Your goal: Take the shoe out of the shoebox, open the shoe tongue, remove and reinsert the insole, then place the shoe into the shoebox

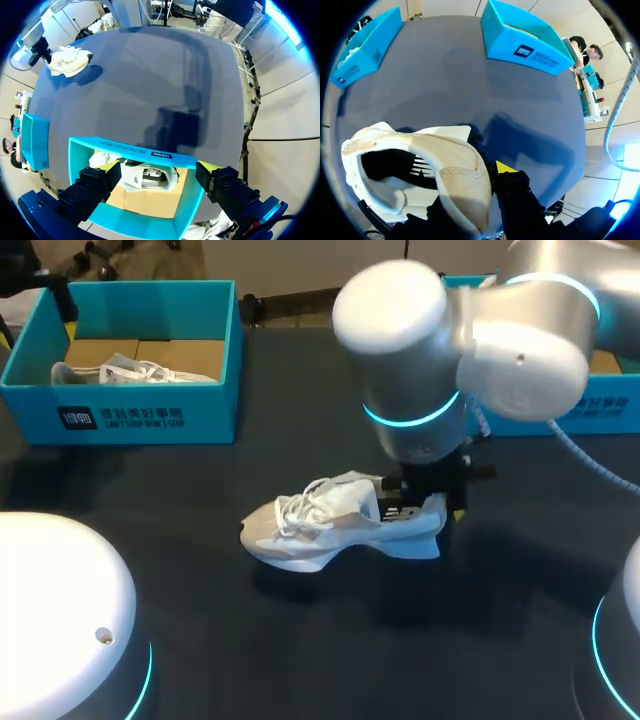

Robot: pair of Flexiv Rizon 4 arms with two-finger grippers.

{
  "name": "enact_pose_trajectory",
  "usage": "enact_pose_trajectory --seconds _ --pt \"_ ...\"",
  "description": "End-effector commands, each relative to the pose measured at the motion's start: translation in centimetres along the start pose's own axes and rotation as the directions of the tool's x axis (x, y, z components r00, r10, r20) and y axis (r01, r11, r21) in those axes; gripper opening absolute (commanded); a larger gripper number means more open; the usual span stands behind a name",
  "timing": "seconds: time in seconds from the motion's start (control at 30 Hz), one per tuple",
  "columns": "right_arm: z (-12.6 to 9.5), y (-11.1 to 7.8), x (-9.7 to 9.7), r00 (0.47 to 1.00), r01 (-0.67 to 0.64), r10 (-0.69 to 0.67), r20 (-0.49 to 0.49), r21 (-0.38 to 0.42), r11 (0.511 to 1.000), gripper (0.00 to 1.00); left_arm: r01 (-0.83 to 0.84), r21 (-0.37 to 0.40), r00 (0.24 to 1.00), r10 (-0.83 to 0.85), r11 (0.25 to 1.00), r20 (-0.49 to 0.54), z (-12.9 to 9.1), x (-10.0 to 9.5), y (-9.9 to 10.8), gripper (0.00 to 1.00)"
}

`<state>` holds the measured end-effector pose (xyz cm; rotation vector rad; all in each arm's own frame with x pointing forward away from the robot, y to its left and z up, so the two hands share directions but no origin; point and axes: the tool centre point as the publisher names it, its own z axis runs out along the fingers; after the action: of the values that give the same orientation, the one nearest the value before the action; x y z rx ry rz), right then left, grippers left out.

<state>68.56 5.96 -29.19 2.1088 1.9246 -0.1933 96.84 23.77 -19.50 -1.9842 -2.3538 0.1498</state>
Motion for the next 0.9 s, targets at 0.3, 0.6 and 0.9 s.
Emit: enact_pose_trajectory --seconds 0.3,0.6,0.9 --pt "5.1 1.7 1.9 1.0 0.005 -0.005 -0.014 0.02 1.0 0.0 0.0 -0.004 1.0 0.0 1.0 -0.002 0.0 0.0 -0.1 1.0" --pt "7.2 2.2 2.5 0.999 0.011 -0.011 -0.046 0.006 1.0 0.0 0.0 -0.004 1.0 0.0 1.0 -0.002 0.0 0.0 -0.1 1.0" --pt "8.0 2.0 3.1 0.999 0.025 -0.026 -0.048 -0.03 0.999 0.0 0.0 -0.004 1.0 0.0 1.0 -0.002 0.0 0.0 -0.1 1.0"
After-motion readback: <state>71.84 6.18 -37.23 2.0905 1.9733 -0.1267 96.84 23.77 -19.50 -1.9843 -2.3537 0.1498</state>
